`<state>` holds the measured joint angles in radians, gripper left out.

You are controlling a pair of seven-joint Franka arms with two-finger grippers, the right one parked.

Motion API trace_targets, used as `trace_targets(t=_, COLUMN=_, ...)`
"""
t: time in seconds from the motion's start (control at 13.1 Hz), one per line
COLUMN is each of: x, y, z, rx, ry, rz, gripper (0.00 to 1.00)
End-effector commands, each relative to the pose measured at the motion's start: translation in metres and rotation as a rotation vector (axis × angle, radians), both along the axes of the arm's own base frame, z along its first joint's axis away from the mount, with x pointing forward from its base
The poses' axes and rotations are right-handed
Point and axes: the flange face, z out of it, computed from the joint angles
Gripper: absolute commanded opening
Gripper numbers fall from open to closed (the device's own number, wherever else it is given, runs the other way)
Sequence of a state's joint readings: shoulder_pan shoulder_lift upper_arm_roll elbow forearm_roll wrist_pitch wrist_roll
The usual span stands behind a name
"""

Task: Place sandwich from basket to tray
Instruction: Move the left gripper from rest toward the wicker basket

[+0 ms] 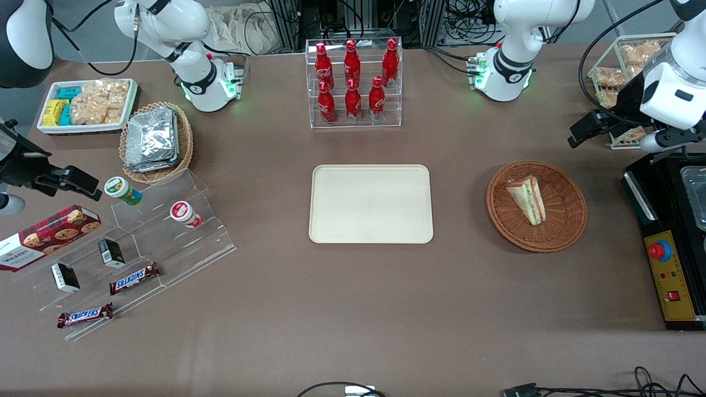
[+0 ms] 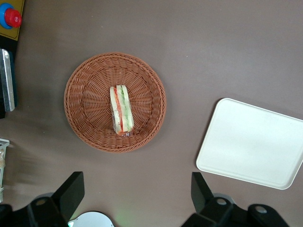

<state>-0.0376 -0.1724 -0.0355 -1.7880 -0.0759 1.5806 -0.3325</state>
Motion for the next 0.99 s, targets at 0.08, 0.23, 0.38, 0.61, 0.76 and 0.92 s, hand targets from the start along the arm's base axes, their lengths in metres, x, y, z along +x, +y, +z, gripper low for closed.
trace_targets(t=0.08, x=0.001, y=-0.004, z=0.006, rx=0.013, ry=0.010, rz=0.033, gripper=1.00)
trace_targets(t=0.23, x=0.002, y=-0.004, z=0.004, rx=0.013, ry=0.013, rz=0.033, gripper=1.00)
trace_targets(t=0.38, x=0.002, y=-0.004, z=0.004, rx=0.013, ry=0.013, rz=0.034, gripper=1.00)
trace_targets(t=0.61, x=0.000, y=-0.008, z=-0.016, rx=0.019, ry=0.054, rz=0.031, gripper=1.00)
trace_targets(t=0.76, x=-0.005, y=-0.011, z=-0.047, rx=0.025, ry=0.090, rz=0.045, gripper=1.00)
trace_targets(t=0.92, x=-0.009, y=-0.009, z=-0.088, rx=0.030, ry=0.087, rz=0.076, gripper=1.00)
